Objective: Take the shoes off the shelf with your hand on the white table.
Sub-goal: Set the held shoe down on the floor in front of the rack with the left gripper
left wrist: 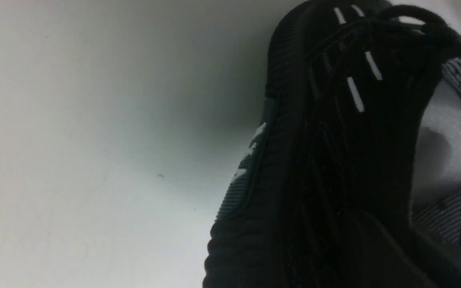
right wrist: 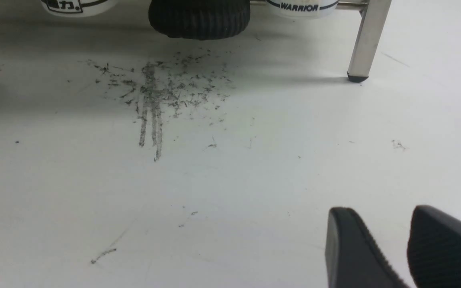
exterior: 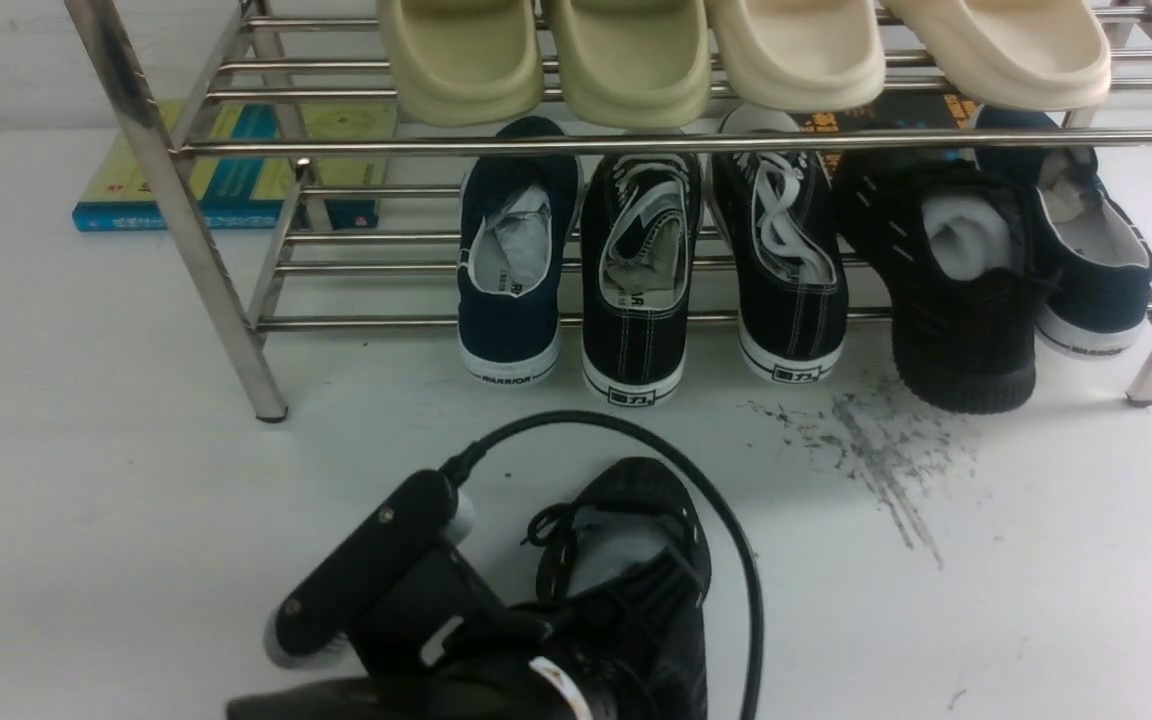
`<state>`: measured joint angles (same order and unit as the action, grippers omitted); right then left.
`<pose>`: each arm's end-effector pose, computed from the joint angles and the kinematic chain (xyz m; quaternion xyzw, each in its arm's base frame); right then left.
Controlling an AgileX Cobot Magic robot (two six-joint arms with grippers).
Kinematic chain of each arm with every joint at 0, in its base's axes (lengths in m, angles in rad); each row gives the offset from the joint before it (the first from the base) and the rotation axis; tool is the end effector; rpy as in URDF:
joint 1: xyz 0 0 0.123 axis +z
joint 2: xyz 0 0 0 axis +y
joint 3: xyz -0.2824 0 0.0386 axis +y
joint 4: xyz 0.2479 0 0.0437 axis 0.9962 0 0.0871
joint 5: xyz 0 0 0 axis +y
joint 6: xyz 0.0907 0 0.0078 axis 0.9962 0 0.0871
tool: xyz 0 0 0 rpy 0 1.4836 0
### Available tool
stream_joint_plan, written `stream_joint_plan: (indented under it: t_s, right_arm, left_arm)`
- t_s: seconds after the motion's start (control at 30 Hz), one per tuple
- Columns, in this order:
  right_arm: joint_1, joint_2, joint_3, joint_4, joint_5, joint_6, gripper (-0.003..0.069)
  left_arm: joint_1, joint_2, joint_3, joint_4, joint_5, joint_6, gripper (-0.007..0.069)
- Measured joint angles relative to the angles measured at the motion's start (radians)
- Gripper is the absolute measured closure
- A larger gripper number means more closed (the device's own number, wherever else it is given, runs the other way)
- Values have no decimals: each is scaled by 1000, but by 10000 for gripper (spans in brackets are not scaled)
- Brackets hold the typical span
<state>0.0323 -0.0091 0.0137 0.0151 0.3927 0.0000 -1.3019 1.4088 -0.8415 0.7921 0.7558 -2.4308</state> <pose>0.0520 0.0022 0.1737 -0.0091 0.8078 0.0160 0.5892 0.1129 -0.2422 0.2421 -0.2900 0.8931 -0.2367 0.2495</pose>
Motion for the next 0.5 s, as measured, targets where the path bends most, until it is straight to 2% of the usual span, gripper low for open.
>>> stream_joint_plan:
  t_s: [0.23, 0.5]
  right_arm:
    - [0, 0, 0, 0, 0, 0, 419]
    - [0, 0, 0, 0, 0, 0, 419]
  left_arm:
    - [0, 52, -1, 77, -23, -88, 582]
    - [0, 76, -2, 86, -54, -101, 537]
